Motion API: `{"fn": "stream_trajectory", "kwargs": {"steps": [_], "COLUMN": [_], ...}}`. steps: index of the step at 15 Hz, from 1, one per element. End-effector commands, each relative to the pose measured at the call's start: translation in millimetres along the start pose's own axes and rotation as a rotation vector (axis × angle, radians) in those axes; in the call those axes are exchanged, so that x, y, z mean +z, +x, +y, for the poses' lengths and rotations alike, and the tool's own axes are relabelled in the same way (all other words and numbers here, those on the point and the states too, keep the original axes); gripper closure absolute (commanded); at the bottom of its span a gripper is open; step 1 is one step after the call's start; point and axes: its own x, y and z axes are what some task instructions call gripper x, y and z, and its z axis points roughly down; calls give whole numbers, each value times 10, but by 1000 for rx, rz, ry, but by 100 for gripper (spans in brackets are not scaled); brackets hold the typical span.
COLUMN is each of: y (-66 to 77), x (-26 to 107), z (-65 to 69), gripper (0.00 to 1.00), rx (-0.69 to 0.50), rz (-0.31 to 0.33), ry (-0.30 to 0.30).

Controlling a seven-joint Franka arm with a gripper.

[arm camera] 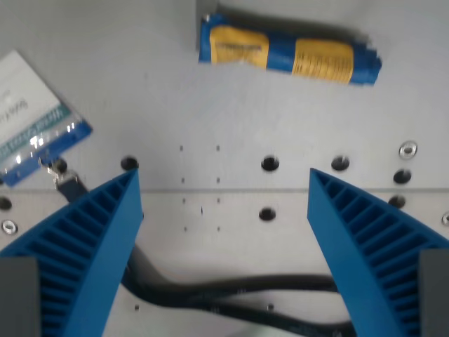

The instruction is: Move in base negative x

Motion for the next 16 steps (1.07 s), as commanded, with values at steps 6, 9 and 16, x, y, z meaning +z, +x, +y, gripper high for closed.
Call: {"fn": "stream_trajectory", "kwargs": {"steps": [6, 9, 16], "y": [-537, -686, -1032], "x": [37, 71, 157], "z": [-16, -22, -37], "gripper": [0, 0, 0], "rx": [0, 0, 0], "rz": [53, 53, 53], "ry": [-4, -4, -4]}}
